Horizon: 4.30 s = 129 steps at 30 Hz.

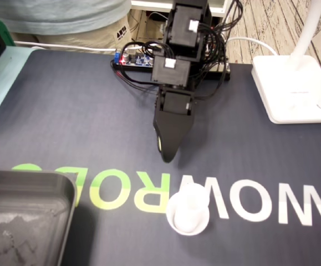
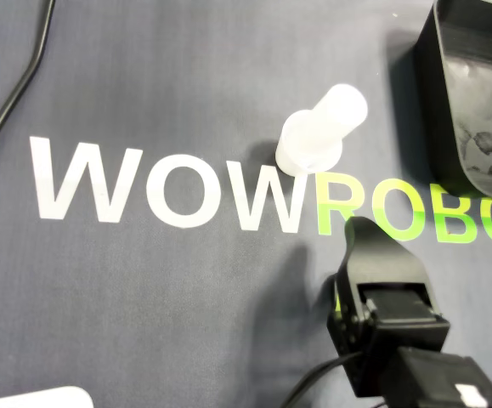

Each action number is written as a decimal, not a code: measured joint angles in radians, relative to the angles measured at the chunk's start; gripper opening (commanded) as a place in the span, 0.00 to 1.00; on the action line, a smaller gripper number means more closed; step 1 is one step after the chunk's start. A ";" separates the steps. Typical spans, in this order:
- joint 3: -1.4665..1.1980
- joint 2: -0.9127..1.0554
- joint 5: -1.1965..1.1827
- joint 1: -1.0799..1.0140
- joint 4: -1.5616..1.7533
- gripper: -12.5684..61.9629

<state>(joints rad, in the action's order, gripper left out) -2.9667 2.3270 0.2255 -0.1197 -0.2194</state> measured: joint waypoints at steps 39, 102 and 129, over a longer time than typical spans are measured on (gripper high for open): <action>-0.044 0.000 -0.002 -0.029 0.064 0.62; -0.044 0.000 -0.002 -0.029 0.064 0.62; -0.044 0.000 -0.002 -0.029 0.064 0.62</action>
<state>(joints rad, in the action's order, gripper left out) -3.0112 2.3270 0.2240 -0.1488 -0.1549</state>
